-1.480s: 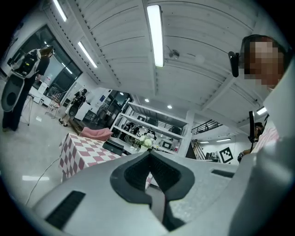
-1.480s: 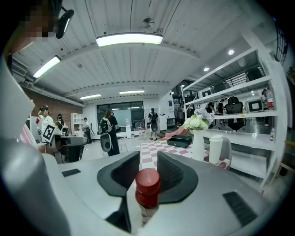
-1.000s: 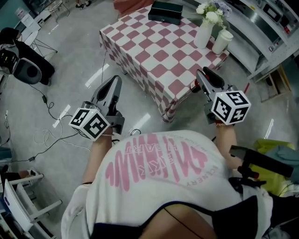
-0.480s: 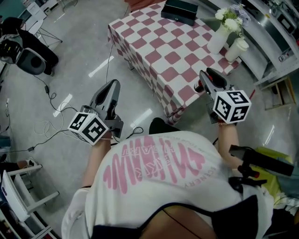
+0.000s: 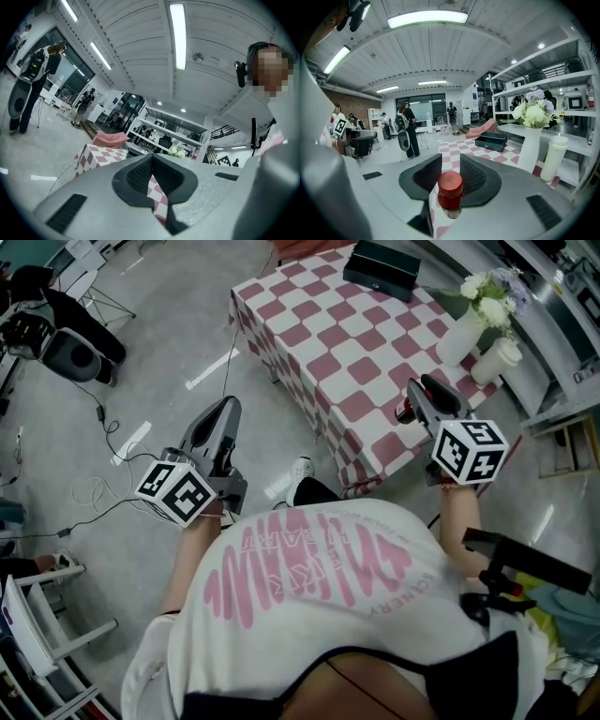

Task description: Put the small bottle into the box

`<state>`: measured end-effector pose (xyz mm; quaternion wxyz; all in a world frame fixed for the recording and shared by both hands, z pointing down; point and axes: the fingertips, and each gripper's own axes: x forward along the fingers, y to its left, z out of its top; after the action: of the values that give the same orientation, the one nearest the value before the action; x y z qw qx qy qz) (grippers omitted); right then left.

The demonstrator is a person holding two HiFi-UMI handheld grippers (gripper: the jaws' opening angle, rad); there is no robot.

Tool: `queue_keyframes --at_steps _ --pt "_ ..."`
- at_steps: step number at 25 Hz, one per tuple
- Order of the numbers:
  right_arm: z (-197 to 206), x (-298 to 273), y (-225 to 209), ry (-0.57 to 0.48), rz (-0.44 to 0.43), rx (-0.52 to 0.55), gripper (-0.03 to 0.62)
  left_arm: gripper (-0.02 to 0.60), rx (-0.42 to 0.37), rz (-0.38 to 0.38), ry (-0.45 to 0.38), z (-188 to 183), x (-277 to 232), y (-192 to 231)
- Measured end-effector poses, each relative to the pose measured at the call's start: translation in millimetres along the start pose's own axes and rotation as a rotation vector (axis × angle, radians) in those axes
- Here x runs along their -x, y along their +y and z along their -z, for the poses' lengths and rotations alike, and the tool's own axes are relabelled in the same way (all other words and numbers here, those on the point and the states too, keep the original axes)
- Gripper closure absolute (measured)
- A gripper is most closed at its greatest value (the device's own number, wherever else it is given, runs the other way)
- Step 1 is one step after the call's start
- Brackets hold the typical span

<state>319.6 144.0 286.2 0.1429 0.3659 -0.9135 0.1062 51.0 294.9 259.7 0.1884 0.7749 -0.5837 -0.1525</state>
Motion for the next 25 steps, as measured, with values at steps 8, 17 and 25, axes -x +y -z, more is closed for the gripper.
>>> queue_keyframes --at_steps 8,17,25 --pt "-30.3 -64.2 -22.0 -0.014 0.013 -0.029 0.474 0.575 -0.003 0.053 -0.014 -39.7 -55.1 35.9" --pt "-64.6 -133.7 -53.8 -0.012 0.057 -0.031 0.474 0.574 -0.032 0.043 0.018 -68.6 -114.5 95.4" --pt "-68.4 -182.6 -86.5 0.035 0.119 -0.056 0.476 0.574 0.044 0.012 0.063 -67.6 -152.9 158.3"
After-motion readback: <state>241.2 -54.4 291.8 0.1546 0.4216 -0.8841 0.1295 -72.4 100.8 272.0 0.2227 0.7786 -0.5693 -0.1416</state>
